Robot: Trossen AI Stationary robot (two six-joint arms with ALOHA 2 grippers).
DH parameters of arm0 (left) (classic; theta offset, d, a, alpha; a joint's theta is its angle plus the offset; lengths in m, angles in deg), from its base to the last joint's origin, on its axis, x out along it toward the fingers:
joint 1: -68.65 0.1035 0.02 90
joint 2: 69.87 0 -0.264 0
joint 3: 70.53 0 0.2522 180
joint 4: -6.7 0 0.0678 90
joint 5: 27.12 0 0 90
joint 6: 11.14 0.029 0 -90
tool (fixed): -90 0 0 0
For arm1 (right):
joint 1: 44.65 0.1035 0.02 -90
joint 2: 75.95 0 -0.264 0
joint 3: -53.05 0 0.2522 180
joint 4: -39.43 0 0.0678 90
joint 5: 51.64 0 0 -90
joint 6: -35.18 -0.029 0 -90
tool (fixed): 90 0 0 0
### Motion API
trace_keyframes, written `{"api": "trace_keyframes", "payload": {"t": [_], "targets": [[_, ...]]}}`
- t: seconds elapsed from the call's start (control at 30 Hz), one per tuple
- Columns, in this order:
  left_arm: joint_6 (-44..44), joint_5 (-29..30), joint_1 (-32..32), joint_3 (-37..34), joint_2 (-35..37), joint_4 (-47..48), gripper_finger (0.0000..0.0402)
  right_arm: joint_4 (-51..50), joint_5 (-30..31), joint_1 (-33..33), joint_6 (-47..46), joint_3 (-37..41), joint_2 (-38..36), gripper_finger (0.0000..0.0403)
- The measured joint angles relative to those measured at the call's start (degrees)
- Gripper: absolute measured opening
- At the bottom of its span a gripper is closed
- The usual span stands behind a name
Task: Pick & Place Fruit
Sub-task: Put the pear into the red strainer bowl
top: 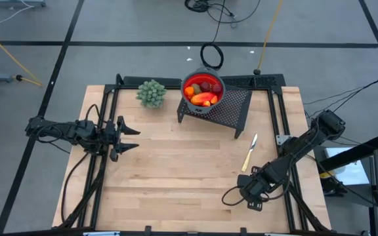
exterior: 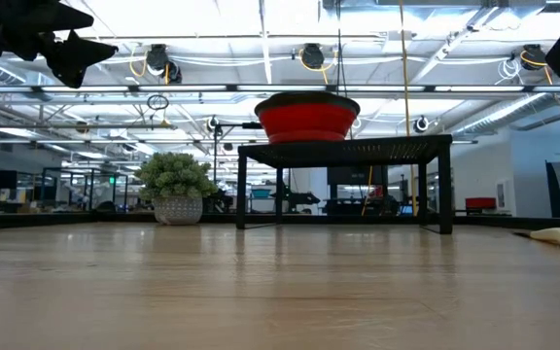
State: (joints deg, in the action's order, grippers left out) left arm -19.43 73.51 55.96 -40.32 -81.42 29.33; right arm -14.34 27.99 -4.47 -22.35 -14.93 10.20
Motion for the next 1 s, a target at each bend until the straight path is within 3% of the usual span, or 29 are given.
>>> {"api": "trace_keyframes", "payload": {"t": [0.23, 1.0], "targets": [[-0.2, 0.0, 0.0, 0.0, 0.0, 0.0, 0.0250, 5.5, 0.1, 0.0, 1.2, 2.3, 0.0, 0.0202], [-2.2, 0.0, 0.0, 0.0, 0.0, 0.0, 0.0250, 11.8, 1.7, 0.0, 2.1, 9.2, 0.0, 0.0201]]}}
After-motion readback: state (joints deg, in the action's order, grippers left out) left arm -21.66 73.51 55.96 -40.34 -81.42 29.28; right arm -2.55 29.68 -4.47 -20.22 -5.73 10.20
